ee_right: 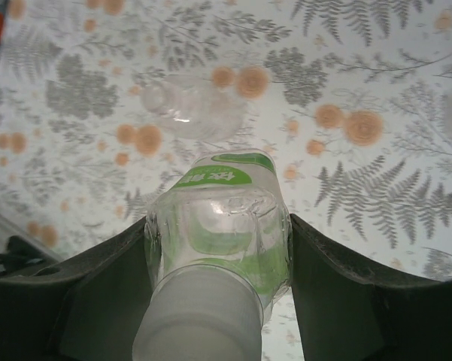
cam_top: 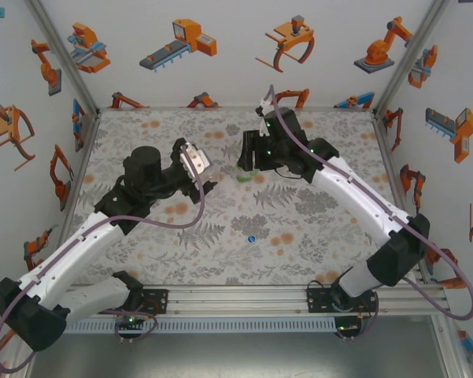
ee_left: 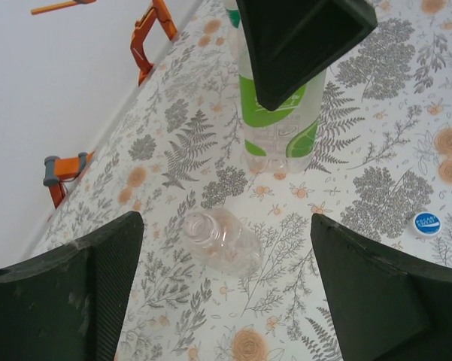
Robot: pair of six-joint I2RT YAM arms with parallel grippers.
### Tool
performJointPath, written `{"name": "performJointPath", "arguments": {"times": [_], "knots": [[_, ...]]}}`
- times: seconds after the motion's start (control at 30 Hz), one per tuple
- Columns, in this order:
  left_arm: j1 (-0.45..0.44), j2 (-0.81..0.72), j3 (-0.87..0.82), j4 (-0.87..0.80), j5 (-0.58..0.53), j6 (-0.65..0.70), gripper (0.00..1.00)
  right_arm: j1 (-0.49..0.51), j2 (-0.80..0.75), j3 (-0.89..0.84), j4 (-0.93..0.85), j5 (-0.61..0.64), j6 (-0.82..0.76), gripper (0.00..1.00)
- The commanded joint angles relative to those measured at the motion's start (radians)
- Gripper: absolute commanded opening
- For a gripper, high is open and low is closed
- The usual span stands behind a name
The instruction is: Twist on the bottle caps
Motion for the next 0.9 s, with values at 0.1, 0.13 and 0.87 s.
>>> {"name": "performJointPath", "arguments": {"times": [0.1,0.13,0.87], "knots": [[0.030,0.050,0.083,-0.030,-0.101,-0.143,0.84,-0.043,0.118,0.089,-0.062,0.074,-0.088,0.38],[0.033,0.056,0.097,-0.044,-0.113,-0.165,0.84,-0.049,0.136,0.097,-0.062,0.076,-0.093,0.38],[0.093,0.084,0.119,-0.044,-0.003,-0.246,0.82,-0.144,0.503,0.279,-0.022,0.122,-0.150,0.41]]}}
